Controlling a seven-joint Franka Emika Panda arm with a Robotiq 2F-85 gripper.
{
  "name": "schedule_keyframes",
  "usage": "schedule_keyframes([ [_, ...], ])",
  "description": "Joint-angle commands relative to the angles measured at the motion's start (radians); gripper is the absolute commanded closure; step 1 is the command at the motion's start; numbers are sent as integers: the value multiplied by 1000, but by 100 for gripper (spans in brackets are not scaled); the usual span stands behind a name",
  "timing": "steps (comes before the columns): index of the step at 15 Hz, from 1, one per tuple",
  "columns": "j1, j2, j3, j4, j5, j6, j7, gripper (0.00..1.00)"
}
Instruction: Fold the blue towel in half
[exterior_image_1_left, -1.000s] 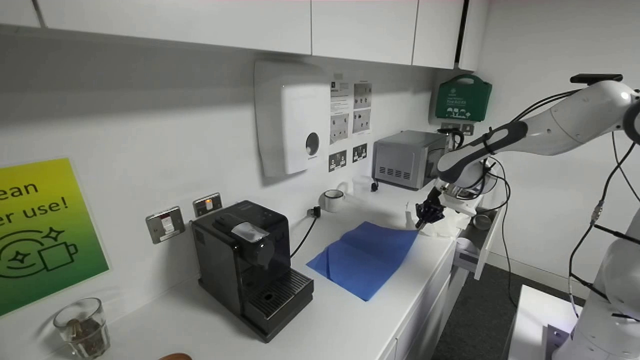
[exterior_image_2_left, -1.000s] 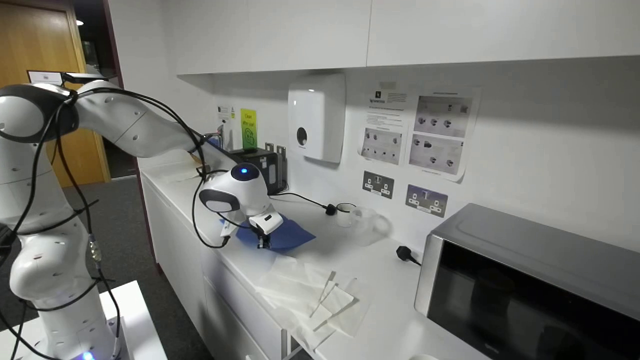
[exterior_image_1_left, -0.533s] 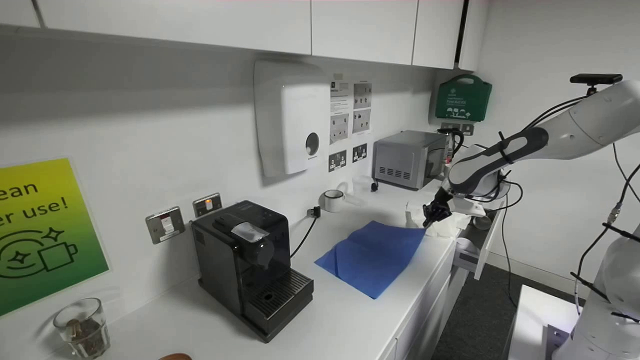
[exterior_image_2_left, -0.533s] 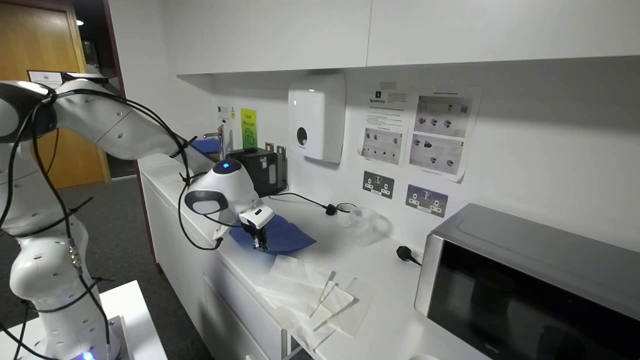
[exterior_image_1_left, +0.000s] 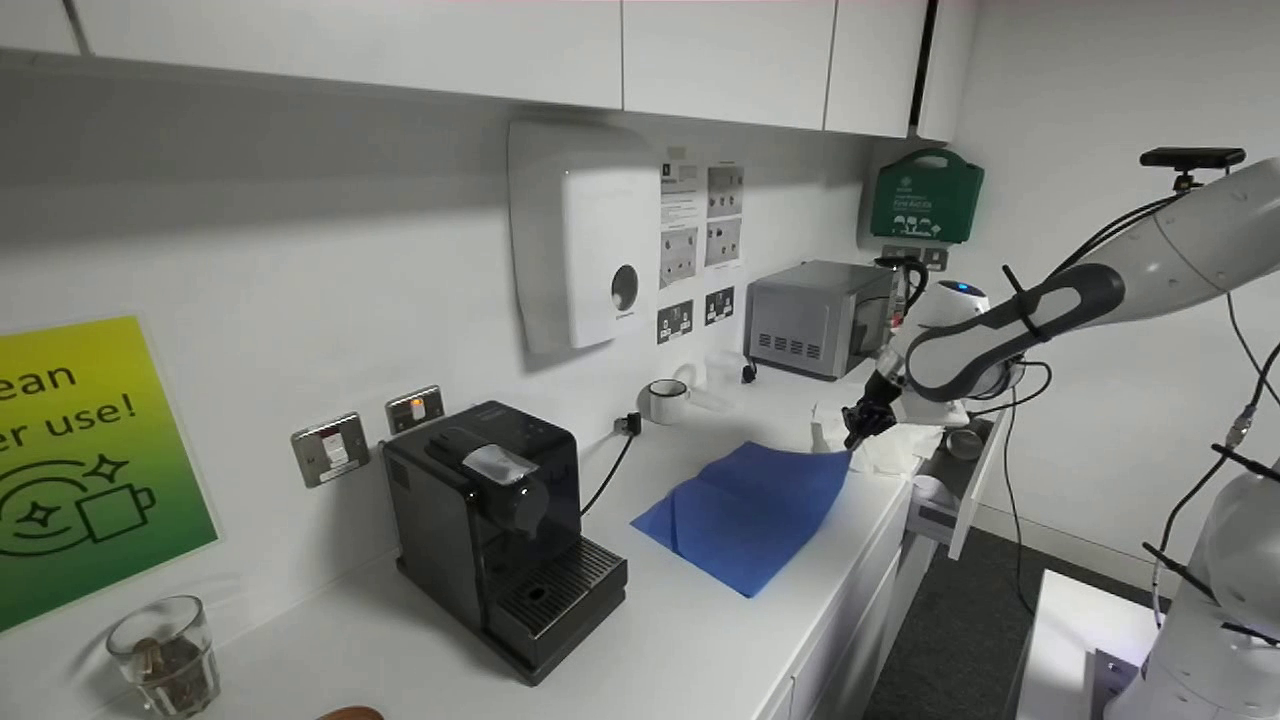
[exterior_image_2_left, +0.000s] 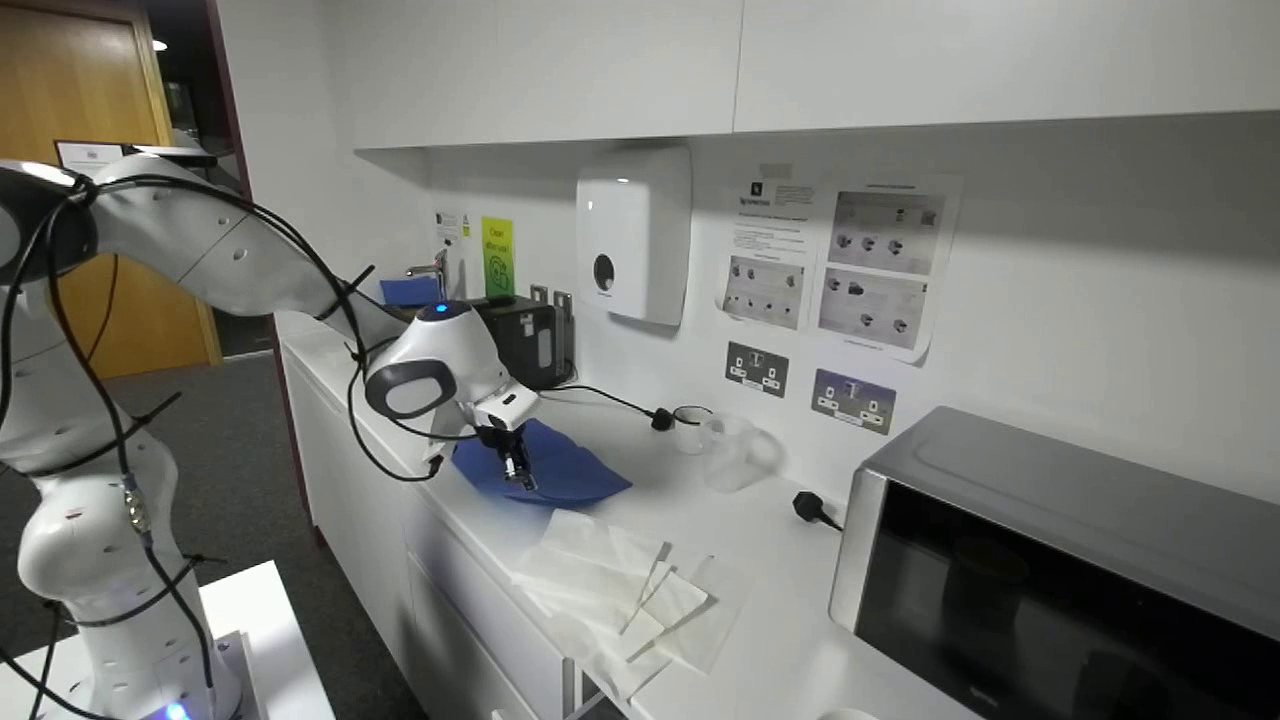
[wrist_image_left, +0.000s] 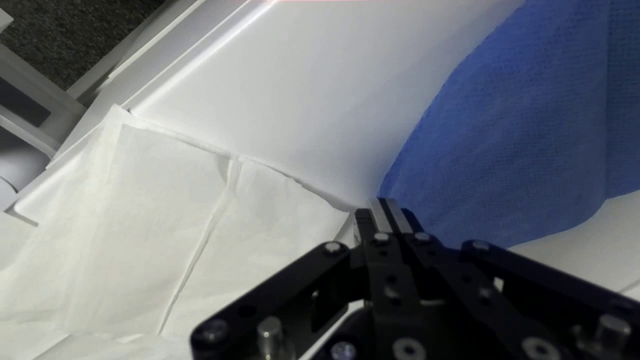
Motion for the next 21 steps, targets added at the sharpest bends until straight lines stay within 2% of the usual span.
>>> schedule_keyframes([
  [1,-67,-46,86,6,-176,-9,158,100],
  [5,-107,-88,172,29,-329,-56,307,100],
  [10,-119,-124,255,73,-430,-142,412,100],
  [16,-96,-128,346,128,-580,-253,542,100],
  [21,-65,-104,388,168,-662,-342,604,100],
])
